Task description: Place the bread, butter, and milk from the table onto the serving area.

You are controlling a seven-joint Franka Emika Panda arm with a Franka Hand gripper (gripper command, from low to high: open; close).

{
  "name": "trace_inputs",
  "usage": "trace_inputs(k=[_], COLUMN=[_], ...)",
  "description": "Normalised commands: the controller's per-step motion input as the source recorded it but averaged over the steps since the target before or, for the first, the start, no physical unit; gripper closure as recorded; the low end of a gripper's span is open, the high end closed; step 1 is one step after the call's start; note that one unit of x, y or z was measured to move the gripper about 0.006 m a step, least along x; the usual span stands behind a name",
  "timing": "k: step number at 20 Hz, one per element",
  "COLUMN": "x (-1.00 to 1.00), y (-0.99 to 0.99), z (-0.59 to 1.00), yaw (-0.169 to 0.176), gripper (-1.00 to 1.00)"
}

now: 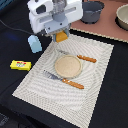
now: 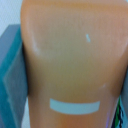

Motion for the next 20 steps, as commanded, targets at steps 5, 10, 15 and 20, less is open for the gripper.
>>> trace_inputs(k=[5,10,15,20], x=[0.85,0.87,0.87,0.87], y=[-0.54,-0.54,-0.47,-0.41], z=[-0.02,0.02,0.24,0.36], yaw=[0.0,0.0,0.0,0.0], gripper=[1.0,1.0,1.0,1.0])
